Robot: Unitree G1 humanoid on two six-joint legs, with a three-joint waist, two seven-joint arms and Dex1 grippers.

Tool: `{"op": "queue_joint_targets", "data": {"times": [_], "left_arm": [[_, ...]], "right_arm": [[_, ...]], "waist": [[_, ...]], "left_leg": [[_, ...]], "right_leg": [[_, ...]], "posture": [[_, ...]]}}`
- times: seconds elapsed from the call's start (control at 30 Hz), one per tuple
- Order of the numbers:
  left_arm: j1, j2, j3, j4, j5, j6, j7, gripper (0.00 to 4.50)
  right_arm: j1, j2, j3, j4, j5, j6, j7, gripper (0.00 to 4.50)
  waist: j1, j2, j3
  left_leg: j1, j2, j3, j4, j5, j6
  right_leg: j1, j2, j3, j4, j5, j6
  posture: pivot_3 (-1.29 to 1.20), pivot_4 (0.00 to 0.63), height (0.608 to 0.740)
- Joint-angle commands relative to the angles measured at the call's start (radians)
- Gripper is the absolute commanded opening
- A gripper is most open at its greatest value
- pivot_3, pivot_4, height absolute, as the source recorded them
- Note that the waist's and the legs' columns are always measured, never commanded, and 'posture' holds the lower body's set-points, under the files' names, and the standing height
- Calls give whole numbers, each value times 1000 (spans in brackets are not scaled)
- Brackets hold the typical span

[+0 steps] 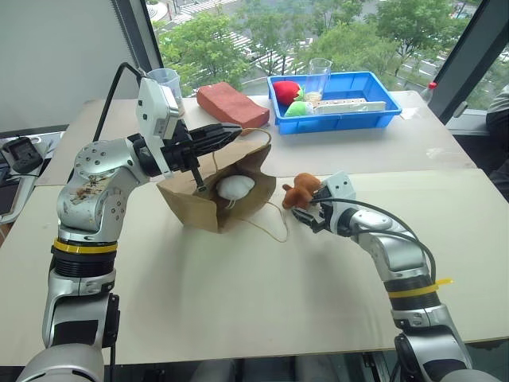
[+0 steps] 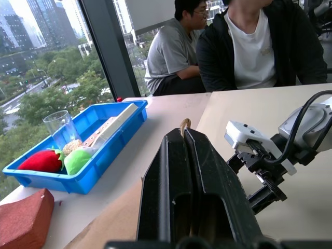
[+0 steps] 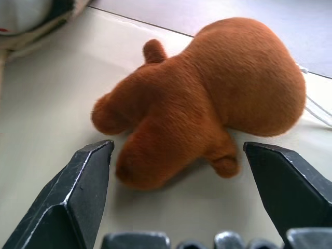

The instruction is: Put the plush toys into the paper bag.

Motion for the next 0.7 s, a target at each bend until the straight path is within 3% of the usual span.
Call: {"op": "queue_joint_targets", "data": {"times": [0.03,0.07,0.13,0.5,0.7], "left_arm": [[-16,11,17,-20,1,-3,6,0],[-16,12,17,-18,1,-3,6,0],[-17,14,18,-17,2,-3,6,0],[-12,17,18,-23,3,2,10,0],[-12,16,16,-18,5,-1,8,0]], "right_arm": [[-31,13,-10,18,-16,-57,-17,4457],[-33,15,-9,25,-18,-65,-17,4457],[-34,20,-10,30,-17,-77,-14,3907],[-24,8,-18,10,-15,-97,8,181],[-8,-65,1,-98,5,-96,117,37]], "waist": [[1,0,0],[1,0,0],[0,0,0],[0,0,0],[0,0,0]], "left_leg": [[0,0,0,0,0,0],[0,0,0,0,0,0],[0,0,0,0,0,0],[0,0,0,0,0,0],[0,0,0,0,0,0]], "right_leg": [[0,0,0,0,0,0],[0,0,0,0,0,0],[0,0,0,0,0,0],[0,0,0,0,0,0],[0,0,0,0,0,0]], "posture": [[0,150,740],[0,150,740],[0,150,740],[0,150,740],[0,150,740]]}}
